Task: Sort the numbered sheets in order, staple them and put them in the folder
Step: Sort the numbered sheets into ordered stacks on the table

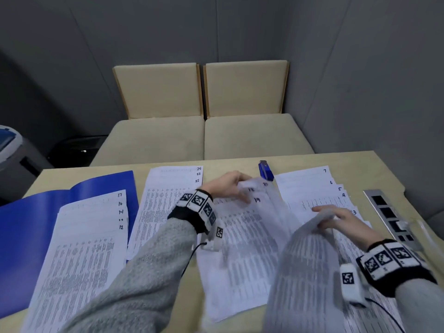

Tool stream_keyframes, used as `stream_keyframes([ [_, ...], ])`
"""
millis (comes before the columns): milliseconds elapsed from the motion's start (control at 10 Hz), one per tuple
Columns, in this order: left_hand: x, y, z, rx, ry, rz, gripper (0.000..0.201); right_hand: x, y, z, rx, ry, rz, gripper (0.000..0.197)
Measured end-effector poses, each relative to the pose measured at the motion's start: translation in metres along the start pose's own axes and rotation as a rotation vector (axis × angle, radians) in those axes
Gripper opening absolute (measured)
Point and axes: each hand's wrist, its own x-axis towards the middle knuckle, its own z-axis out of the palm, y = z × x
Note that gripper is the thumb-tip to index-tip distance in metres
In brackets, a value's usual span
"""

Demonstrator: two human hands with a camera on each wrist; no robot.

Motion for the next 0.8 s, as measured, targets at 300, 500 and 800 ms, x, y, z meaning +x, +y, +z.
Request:
stream_keyframes([
  [300, -0.058, 0.112, -0.095, 0.014, 0.037, 0.104, 0.021, -0.011, -0.034, -0.031, 0.034, 0.109, 0.018, 0.037],
  [500, -0.059, 0.1, -0.135, -0.091, -0.034, -0.067, 0.029, -0.016, -0.057, -0.014, -0.011, 0.135, -0.012, 0.042],
  [800, -0.003, -0.007, -0.053, 0.166, -0.305, -0.411, 0.033, 0.001, -0.047, 0.003, 0.026, 0.055, -0.073, 0.019],
])
